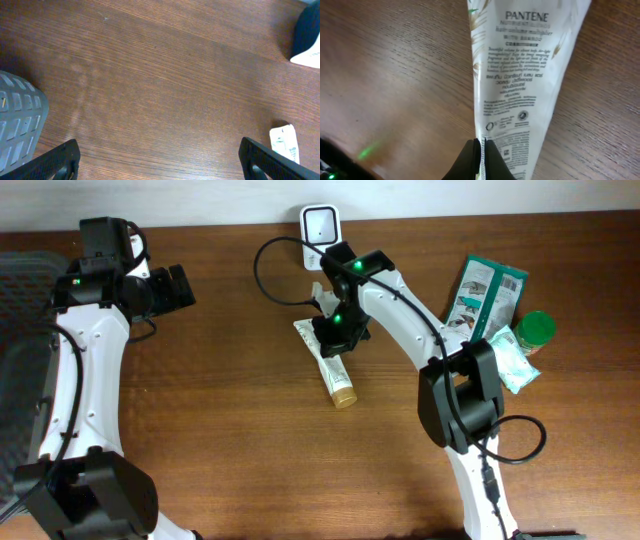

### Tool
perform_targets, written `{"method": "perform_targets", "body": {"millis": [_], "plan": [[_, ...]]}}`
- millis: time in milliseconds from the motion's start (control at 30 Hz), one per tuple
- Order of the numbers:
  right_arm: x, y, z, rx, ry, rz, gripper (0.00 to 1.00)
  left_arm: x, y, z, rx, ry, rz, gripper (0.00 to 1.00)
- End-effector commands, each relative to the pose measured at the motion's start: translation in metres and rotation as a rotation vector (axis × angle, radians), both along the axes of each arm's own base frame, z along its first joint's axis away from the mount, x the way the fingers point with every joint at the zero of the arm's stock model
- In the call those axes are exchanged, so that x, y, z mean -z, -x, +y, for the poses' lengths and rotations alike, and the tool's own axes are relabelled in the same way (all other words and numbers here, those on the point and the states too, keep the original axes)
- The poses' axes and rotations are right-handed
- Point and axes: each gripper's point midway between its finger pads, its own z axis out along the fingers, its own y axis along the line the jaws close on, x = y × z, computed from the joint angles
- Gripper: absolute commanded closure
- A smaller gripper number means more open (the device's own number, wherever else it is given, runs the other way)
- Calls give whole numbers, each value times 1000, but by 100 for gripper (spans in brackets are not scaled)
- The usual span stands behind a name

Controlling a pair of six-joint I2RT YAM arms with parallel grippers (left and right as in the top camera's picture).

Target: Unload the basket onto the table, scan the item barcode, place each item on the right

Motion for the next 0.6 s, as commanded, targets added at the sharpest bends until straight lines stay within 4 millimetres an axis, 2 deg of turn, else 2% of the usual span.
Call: {"method": "perform_targets", "body": {"millis": [0, 300, 367, 467, 500, 567], "plan": [[9, 7, 7, -24, 49, -10, 95, -7, 0, 1, 2, -4, -17, 1], [50, 19, 6, -17, 92, 66, 95, -7, 0, 1, 2, -4, -17, 1], [50, 22, 4, -18, 99, 78, 95, -7, 0, 1, 2, -4, -17, 1], [52, 27, -10, -16, 166, 97, 95, -7, 0, 1, 2, -4, -17, 1], [48, 29, -16, -13, 186, 101, 95, -7, 0, 1, 2, -4, -17, 1], [27, 27, -21, -12, 196, 62, 95, -7, 0, 1, 2, -4, -17, 1]]}}
